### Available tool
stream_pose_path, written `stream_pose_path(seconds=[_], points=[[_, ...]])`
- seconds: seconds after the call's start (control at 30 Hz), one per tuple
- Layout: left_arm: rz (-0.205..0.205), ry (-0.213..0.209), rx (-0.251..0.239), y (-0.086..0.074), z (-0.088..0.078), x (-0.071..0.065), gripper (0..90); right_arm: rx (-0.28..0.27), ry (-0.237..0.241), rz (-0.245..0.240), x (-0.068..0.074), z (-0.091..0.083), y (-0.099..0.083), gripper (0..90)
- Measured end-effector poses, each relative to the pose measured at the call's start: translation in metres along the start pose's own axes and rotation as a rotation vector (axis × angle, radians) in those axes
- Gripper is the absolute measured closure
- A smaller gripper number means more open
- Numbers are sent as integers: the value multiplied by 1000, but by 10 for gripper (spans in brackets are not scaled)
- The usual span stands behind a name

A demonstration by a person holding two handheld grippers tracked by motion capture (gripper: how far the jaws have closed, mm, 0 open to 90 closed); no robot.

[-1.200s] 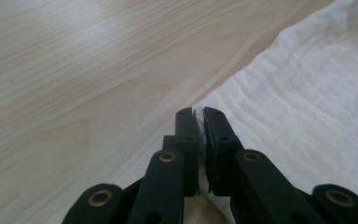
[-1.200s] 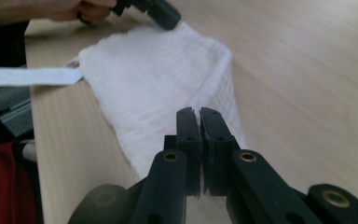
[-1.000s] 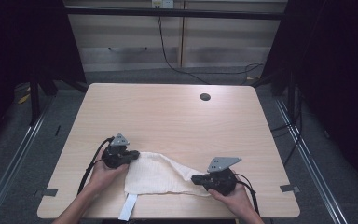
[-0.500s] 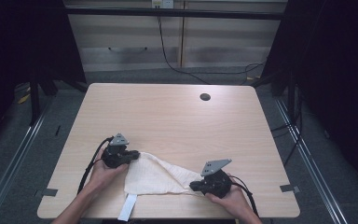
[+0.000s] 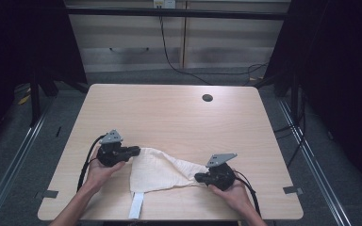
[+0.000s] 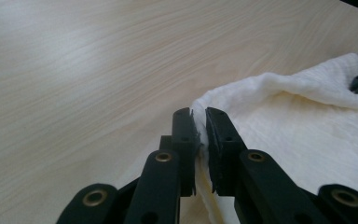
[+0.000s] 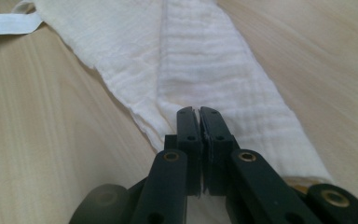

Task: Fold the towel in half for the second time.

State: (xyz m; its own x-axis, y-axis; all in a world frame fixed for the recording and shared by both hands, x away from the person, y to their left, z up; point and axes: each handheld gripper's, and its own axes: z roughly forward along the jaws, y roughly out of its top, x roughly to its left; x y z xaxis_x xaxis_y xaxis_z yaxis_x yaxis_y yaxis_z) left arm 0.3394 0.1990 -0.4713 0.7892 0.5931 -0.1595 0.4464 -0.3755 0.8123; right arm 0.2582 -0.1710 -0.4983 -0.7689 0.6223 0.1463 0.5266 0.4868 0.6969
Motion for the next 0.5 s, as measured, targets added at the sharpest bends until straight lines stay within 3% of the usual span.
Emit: stream_pose_path(seconds=[0.3,0.5], points=[[46,-45,-42,13,-5,-22,827,-17,-60,54,-15,3,4,879],[114,-75,-42,17,-12,-42,839,-27,-118,77,-25,5,7,879]])
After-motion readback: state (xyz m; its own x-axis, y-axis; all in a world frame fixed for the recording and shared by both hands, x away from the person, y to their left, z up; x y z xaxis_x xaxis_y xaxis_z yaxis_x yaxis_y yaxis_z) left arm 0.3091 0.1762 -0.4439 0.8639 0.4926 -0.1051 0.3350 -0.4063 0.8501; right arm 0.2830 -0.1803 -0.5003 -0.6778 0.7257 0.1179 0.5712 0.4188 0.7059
